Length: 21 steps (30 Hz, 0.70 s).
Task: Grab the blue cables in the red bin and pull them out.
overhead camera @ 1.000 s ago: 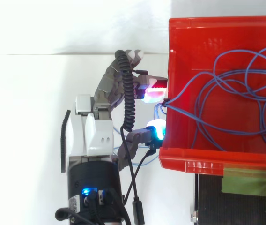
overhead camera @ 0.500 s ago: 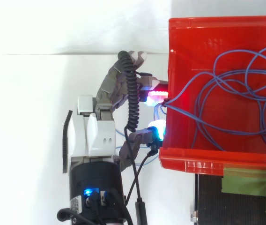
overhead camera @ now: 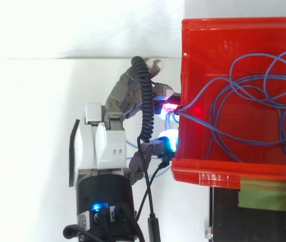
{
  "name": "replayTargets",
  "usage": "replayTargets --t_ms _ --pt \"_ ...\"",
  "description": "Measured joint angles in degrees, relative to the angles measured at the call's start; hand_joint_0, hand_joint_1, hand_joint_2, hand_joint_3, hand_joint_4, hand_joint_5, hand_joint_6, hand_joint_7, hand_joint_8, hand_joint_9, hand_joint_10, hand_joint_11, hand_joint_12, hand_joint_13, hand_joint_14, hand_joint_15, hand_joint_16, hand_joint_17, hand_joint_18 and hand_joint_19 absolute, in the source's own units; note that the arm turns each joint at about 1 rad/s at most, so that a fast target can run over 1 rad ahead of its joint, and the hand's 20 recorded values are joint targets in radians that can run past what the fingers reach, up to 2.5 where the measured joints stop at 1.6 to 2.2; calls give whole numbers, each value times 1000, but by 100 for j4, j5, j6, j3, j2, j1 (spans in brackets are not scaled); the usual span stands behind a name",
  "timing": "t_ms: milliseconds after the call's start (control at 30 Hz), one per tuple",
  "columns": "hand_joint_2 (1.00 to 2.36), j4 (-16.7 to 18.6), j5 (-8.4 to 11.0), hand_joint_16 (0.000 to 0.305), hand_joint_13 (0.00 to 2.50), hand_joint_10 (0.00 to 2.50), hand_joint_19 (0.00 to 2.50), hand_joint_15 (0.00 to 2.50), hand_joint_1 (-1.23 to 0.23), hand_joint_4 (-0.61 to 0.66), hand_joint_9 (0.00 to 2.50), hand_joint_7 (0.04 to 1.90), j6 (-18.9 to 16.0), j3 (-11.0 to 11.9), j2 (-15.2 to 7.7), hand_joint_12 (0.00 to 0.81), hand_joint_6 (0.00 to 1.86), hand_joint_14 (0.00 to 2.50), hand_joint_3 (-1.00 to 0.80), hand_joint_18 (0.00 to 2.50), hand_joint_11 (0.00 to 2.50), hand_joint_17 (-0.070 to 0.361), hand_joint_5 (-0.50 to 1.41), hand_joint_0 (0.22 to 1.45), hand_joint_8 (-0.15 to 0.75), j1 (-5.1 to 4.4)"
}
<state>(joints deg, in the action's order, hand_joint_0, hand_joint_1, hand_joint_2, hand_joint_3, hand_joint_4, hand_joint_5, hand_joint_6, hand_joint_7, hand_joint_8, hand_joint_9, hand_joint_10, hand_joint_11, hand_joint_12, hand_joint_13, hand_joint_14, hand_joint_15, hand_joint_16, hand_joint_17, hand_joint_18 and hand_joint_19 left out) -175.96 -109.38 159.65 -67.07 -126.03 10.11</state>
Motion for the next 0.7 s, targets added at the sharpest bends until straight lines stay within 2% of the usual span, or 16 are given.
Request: replayTargets --t_ms 33,167,700 --pt "1000 0 -2 44 614 22 378 286 -938 -43 959 891 0 1 1 323 1 11 -1000 504 675 98 992 772 229 0" --pt "1000 5 -2 44 610 22 381 286 -946 -19 943 804 0 1 0 325 8 12 -1000 498 665 99 946 769 231 0" --pt "1000 69 -5 44 601 23 388 285 -968 2 929 748 2 -6 0 329 10 12 -1000 492 663 100 916 764 230 25"
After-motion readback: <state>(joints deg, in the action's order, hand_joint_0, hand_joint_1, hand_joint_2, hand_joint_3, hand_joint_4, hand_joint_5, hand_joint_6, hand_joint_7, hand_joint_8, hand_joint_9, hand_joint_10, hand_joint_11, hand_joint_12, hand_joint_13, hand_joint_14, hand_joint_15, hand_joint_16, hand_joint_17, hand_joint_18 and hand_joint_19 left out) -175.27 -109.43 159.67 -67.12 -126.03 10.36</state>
